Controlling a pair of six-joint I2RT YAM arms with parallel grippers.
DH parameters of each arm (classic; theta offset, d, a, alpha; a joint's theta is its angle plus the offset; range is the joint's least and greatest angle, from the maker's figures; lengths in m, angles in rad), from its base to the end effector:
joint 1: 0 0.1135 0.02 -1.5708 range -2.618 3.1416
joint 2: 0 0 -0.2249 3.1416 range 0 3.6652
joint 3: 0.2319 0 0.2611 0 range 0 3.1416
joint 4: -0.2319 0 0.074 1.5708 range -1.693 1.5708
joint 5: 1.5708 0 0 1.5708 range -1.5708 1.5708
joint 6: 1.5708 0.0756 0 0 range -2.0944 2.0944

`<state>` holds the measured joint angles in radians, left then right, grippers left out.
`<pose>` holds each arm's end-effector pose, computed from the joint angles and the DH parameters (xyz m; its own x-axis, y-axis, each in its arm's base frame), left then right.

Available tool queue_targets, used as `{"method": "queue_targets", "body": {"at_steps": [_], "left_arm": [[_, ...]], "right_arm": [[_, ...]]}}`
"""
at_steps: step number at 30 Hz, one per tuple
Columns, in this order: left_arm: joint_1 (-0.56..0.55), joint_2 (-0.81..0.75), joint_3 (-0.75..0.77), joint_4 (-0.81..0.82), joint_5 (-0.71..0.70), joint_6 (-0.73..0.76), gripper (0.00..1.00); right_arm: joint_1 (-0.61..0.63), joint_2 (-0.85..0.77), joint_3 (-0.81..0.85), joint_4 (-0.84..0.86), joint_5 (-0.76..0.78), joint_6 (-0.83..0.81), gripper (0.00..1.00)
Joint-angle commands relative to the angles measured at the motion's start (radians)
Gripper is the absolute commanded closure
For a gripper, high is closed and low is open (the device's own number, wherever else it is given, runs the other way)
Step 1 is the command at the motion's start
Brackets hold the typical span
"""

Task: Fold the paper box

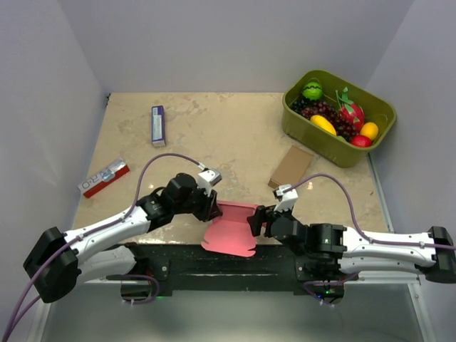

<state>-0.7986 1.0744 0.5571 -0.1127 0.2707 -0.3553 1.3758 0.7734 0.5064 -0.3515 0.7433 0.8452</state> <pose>0.1823 -0.2162 0.1512 -0.6779 0.2157 -0.7028 0.6455 0.6320 -0.4288 0.0939 0.2115 0.1863 -0.5350 0.1339 -0.8342 -0.3243 0.8791 0.3492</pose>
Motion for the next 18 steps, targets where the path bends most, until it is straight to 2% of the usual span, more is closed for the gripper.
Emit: {"method": "queue_targets", "body": {"at_steps": [1, 3, 4, 7, 8, 11, 14, 18], "left_arm": [[0.006, -0.053, -0.017, 0.057, 0.087, 0.003, 1.00], [0.006, -0.064, -0.020, 0.068, 0.099, 0.003, 1.00], [0.006, -0.067, -0.020, 0.068, 0.101, 0.003, 1.00], [0.006, -0.070, -0.023, 0.073, 0.099, -0.002, 1.00], [0.006, -0.064, -0.025, 0.082, 0.099, -0.002, 1.00], [0.006, -0.050, -0.036, 0.097, 0.070, -0.016, 1.00], [0.004, -0.034, -0.055, 0.162, 0.044, -0.027, 1.00], [0.006, -0.042, -0.065, 0.188, -0.004, -0.028, 0.98]], "right_arm": [[-0.027, -0.025, -0.045, 0.129, 0.042, -0.018, 0.30], [-0.035, -0.045, -0.066, 0.160, 0.034, -0.024, 0.40], [-0.035, -0.049, -0.072, 0.170, 0.031, -0.037, 0.49], [-0.040, -0.042, -0.072, 0.175, 0.028, -0.051, 0.62], [-0.040, -0.033, -0.068, 0.172, 0.033, -0.052, 0.73], [-0.044, 0.009, -0.057, 0.157, 0.045, -0.049, 0.90], [-0.044, 0.053, -0.060, 0.166, 0.048, -0.046, 1.00], [-0.046, 0.081, -0.060, 0.167, 0.039, -0.038, 1.00]]}}
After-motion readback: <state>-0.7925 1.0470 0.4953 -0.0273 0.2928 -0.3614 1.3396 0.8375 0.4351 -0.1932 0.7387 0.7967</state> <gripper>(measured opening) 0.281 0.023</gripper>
